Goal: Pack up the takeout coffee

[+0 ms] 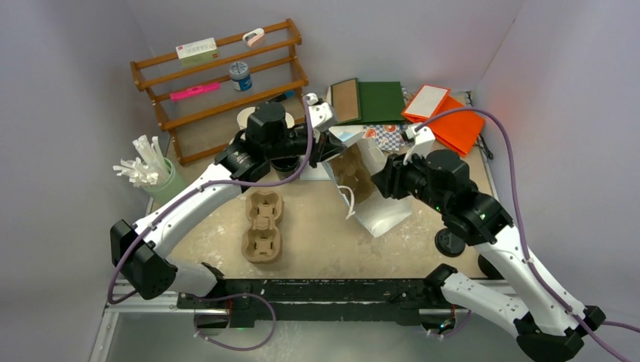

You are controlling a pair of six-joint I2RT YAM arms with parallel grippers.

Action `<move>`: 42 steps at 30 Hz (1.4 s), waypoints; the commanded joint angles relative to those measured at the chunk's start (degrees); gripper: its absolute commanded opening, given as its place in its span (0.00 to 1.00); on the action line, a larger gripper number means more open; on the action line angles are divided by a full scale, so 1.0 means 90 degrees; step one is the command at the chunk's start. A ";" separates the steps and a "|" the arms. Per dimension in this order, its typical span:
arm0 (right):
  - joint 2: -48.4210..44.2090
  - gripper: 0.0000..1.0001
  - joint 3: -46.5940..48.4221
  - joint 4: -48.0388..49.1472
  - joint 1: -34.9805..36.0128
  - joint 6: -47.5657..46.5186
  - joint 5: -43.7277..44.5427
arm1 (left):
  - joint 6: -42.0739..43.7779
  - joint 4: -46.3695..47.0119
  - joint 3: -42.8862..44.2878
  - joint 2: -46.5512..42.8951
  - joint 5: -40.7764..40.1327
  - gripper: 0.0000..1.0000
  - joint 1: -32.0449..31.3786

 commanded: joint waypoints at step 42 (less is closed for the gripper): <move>0.2513 0.53 0.4371 -0.1832 -0.0045 -0.0520 0.1595 | -0.3367 0.1421 0.1755 0.2638 0.0676 0.00 0.0599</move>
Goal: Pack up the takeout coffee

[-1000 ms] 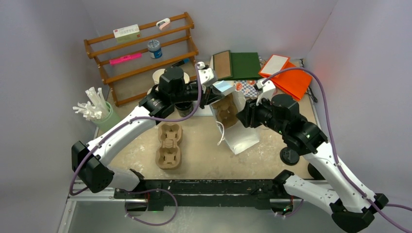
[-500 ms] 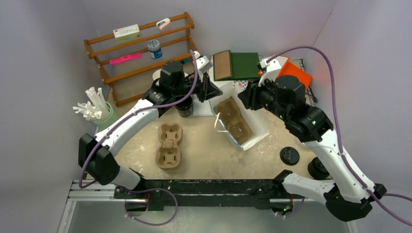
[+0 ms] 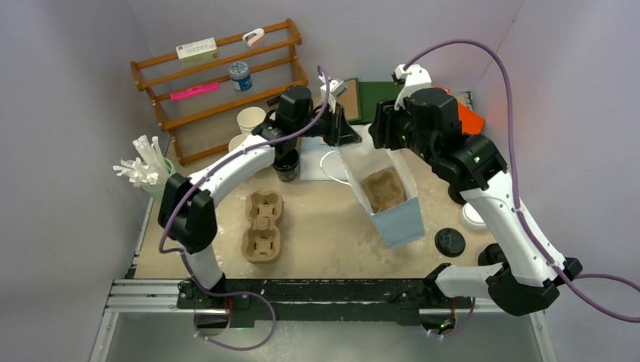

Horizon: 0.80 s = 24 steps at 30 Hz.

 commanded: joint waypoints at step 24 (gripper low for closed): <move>-0.0017 0.54 0.0586 -0.0506 -0.0019 0.0369 -0.0612 | 0.1155 -0.2508 0.1943 -0.0649 -0.4424 0.89 0.0253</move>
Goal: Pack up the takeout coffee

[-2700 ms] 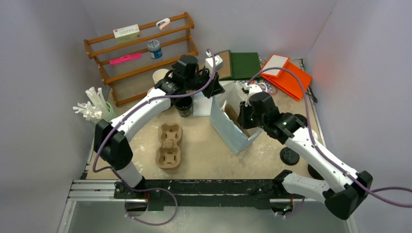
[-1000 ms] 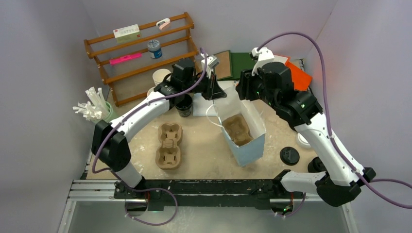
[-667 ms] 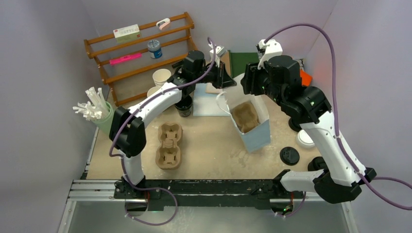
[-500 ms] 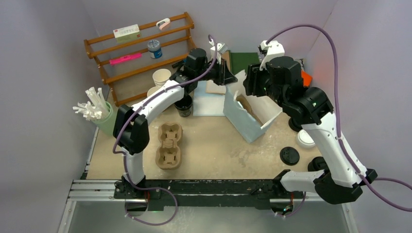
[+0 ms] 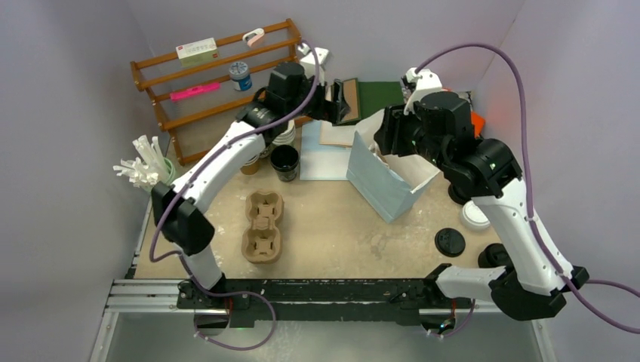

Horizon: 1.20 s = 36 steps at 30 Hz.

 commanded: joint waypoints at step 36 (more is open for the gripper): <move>0.2111 0.41 0.1347 0.0700 0.0036 0.0200 -0.1962 | -0.2883 -0.2291 -0.2626 -0.1548 -0.3497 0.58 0.3033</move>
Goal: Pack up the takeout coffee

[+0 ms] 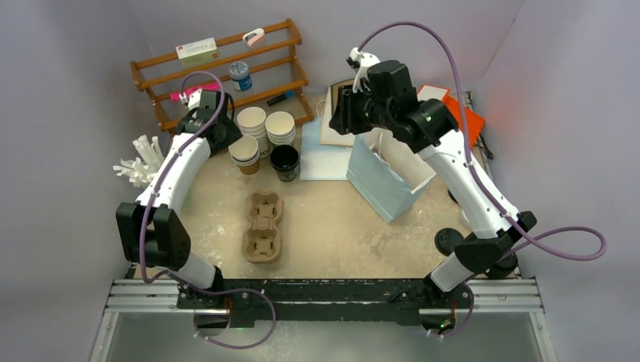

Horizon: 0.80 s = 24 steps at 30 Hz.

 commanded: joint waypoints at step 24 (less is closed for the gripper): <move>-0.0305 0.42 -0.0320 0.0223 0.0028 -0.0012 -0.0129 | -0.0161 0.0282 -0.0461 0.0411 -0.0026 0.30 0.0043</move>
